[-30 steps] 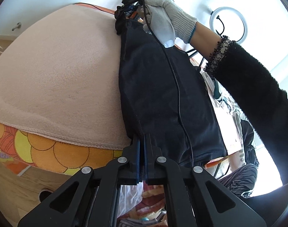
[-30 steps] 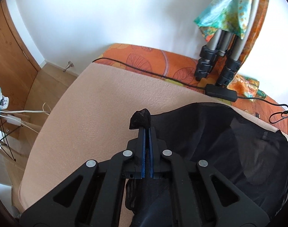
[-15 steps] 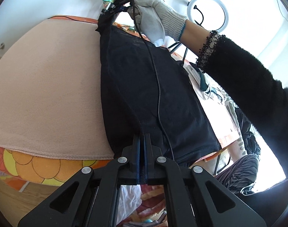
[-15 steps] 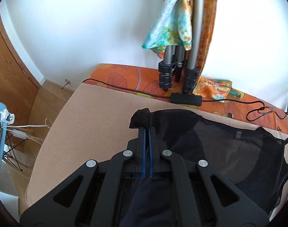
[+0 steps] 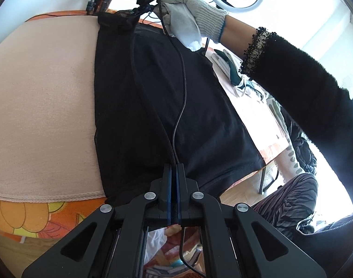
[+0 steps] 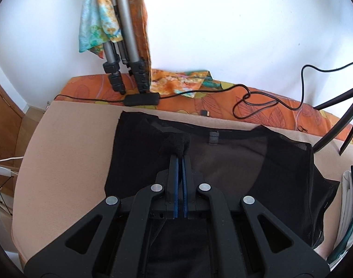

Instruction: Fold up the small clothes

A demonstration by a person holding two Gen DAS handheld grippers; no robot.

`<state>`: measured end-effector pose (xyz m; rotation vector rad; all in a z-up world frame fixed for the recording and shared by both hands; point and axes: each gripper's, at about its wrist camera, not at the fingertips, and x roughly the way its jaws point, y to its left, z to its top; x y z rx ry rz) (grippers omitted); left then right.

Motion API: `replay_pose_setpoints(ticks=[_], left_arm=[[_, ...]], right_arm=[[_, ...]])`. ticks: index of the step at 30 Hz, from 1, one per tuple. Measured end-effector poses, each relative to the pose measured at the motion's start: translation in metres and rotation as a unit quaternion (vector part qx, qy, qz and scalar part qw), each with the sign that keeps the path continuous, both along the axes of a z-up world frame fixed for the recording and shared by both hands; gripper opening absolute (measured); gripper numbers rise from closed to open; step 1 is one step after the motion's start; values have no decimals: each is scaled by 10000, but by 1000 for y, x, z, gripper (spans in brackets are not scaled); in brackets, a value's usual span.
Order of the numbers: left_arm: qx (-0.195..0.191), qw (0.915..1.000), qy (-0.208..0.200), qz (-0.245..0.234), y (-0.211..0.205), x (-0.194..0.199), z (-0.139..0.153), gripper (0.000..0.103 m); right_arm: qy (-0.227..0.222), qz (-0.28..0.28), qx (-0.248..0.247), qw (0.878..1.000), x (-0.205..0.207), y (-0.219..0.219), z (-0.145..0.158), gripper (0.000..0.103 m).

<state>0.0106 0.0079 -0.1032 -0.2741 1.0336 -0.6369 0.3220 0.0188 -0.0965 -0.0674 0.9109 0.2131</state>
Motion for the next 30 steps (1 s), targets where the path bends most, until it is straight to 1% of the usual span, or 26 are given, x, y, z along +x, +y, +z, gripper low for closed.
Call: replay_pose_setpoints(ticks=[4,8,9,10,11,12,13,14,17,21,23,25,28,30], left_arm=[[20,9999,102,-73,-3,1,-5,2],[56,9998,153,-123,-10,6,-7,3],[44,9997,159,-165,-11,6,-7,4],[-6,9996,172,-210,-12,6,-6,10],[-65,9995,202,-247,-14,6,-5,20],[-113,9992,236,-306,-15,5,-5,25],[-172,9989,221,-363,-16,3,-4,28],[-193,9989,182,-387,-17,1,-2,28],[-249,9986,147,-440,-19,-3,3,28],[-601,9970,127,-463,-12,-13,12,28],[-724,9961,26,-507,-10,-19,17,28],[-705,9962,-124,-495,-12,-26,21,28],[-596,9971,-144,-456,-16,-32,17,28],[-490,9978,-237,-385,-20,-35,15,28]], right_arm=[[102,-86,-94,9999,5,-5,-14,4],[350,-73,1,9994,10,-8,-23,4],[367,-84,-30,9993,9,-9,-23,11],[378,-87,-46,9992,8,-11,-22,28],[350,-97,-46,9993,5,-14,-19,40],[264,-129,-47,9996,1,-18,-15,58],[127,-184,-73,9997,-4,-23,-8,62],[18,-217,-93,9997,-8,-28,-1,63],[-46,-216,93,9997,-22,-49,20,63],[-228,-177,380,9989,-52,-81,53,65],[-338,-157,485,9981,-71,-98,69,66],[-415,-105,638,9970,-92,-114,82,66],[-603,-93,699,9957,-122,-140,100,67],[-704,-90,764,9946,-141,-157,110,67]])
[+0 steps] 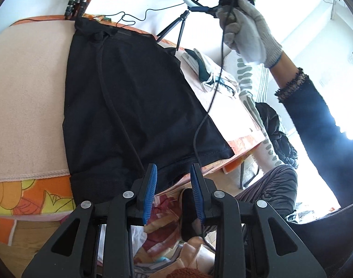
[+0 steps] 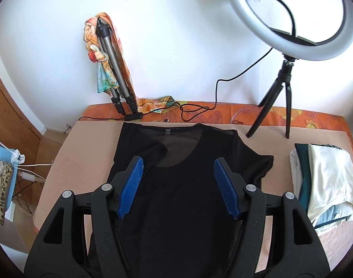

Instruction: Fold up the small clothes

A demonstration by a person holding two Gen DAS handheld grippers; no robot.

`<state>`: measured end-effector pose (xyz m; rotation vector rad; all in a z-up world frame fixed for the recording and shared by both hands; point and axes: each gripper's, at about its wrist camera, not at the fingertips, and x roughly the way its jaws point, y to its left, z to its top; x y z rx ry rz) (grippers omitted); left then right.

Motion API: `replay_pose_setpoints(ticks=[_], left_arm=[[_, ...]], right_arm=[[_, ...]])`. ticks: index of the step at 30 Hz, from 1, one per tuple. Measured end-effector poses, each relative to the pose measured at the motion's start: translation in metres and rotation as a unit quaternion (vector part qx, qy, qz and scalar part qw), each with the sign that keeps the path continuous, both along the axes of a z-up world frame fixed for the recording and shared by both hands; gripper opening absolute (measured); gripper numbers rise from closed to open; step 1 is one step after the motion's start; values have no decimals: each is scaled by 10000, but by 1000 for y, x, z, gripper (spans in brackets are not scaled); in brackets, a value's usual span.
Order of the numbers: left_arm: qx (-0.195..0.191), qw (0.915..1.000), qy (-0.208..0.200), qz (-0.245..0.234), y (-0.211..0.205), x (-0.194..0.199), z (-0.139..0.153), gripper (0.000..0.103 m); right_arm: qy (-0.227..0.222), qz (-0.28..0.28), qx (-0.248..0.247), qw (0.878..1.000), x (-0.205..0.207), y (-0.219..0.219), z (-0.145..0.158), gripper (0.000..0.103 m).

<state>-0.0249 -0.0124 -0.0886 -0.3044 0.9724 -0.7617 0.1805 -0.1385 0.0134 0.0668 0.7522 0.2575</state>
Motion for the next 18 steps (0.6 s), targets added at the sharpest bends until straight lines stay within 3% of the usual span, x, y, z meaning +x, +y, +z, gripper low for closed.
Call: replay_pose_setpoints(ticks=[7,10,18], left_arm=[[633,9961,-568,-233,-37,-12,8,30],[729,9941,-723,-341,-54,-16,10,48],[819,9883,-963,-849,-117,-22,9,48]], right_arm=[[-310,-139,294,9990,-68,-65,15,68],[-336,-210,438,9983,-88,-95,12,68],[-420,-293,474,9976,-118,-160,4,68]])
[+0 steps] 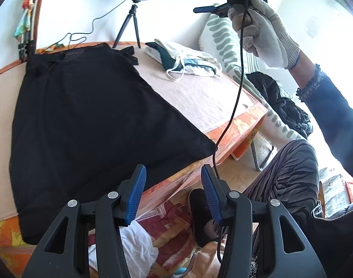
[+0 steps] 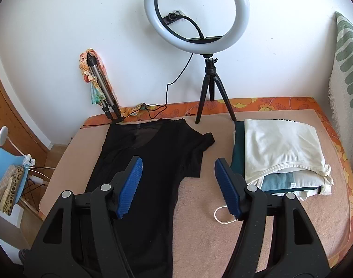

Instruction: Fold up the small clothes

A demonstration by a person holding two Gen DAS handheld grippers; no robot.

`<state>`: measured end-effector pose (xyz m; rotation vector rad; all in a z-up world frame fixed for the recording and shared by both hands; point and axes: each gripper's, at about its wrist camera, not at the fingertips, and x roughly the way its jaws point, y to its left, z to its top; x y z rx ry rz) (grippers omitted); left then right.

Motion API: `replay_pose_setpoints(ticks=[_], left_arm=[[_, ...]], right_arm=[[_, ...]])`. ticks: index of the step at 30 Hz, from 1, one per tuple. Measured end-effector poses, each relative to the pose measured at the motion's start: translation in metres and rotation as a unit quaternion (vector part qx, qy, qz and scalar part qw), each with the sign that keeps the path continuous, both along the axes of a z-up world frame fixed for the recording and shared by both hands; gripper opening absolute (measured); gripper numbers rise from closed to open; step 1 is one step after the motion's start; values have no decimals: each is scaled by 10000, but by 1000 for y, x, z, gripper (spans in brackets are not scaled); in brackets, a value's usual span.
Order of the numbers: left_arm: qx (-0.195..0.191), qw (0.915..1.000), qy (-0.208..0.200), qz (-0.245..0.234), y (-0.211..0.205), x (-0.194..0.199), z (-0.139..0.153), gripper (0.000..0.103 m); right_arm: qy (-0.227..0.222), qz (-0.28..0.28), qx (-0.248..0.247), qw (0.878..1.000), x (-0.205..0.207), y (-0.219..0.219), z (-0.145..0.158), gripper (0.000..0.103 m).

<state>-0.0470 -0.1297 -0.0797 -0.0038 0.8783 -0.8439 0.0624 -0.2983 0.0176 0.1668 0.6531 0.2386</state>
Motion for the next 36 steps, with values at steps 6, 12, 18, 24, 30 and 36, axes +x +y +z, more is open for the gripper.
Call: replay_pose_setpoints(ticks=[6,12,18,24,30,36], left_arm=[[245,9982,-345,-436,-60,-7,-5,48],[746,9923,-609,-774,-110,-11,-21,49],[1136,9884,-622,-795,-129,-5,-41,49],[1316,9854,-835,-686,-134,-5,-45,49],[1024,9913,-683,-456,-127,7,-45,23],[375,9989,-235,-173,-114,21,-42,5]], right_arm=[[-44,-94,-33,9999,-7,-41,-2,68],[-8,-84,29,10000,-1,-70,-9,68],[55,-84,16,9999,12,-90,-19,68],[96,-96,53,9999,32,-101,-24,68],[156,122,146,9997,59,-84,-31,68],[454,474,360,9972,104,-44,-53,68]])
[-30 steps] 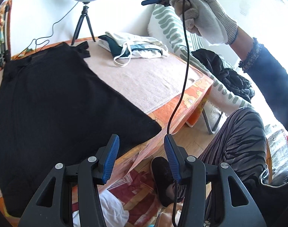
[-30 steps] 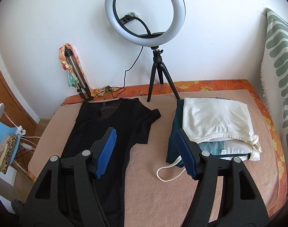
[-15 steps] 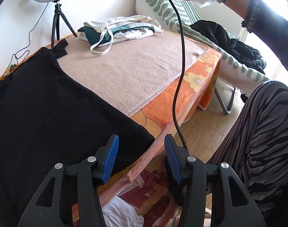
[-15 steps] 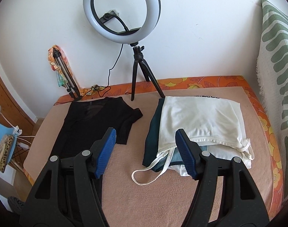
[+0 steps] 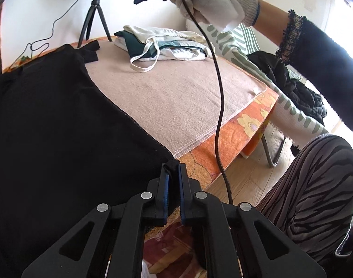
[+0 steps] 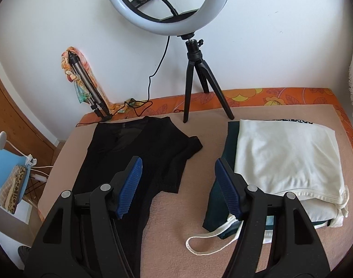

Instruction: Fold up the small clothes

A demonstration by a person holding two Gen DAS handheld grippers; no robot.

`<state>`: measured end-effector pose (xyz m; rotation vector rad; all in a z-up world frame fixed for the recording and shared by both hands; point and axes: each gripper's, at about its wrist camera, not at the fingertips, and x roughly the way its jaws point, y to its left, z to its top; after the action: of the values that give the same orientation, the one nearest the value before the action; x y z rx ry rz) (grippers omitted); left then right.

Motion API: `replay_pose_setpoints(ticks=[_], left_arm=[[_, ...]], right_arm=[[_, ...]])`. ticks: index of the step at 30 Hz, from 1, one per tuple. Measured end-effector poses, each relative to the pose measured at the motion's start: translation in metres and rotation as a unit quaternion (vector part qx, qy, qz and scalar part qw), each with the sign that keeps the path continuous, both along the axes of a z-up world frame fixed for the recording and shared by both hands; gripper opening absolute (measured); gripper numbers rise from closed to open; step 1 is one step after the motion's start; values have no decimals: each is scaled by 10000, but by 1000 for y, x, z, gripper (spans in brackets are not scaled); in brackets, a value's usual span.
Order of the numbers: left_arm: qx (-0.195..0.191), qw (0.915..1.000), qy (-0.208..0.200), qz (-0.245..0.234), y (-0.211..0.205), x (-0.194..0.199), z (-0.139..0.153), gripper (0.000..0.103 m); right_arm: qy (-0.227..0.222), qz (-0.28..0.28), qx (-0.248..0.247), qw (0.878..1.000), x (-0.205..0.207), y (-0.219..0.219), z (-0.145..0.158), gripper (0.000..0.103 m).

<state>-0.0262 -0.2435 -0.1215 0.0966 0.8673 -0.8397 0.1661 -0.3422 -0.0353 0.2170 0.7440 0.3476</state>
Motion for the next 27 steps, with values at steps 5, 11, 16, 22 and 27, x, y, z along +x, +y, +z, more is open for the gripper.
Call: replay_pose_setpoints(ticks=[5,11,16,22,27], left_arm=[[-668,9969,179,369,16,3,14,4],[-1139,9909,282,658,28,6,23,3],[-1262,9887,328,735,33,9,22,3],[-1497,9834,406,940,47,13,17,2],[-1679,9789,492,1056,56,14,13,2]], right_arm=[[539,-60,148,9984,53,29,-34,68],[1064,-415,-3,9935,112,50,-70,68],[1307,-587,-274,9893,139,64,-96,61],[1267,-789,-534,9874,155,74,-117,43],[1256,-636,-726,9874,160,85,-117,7]])
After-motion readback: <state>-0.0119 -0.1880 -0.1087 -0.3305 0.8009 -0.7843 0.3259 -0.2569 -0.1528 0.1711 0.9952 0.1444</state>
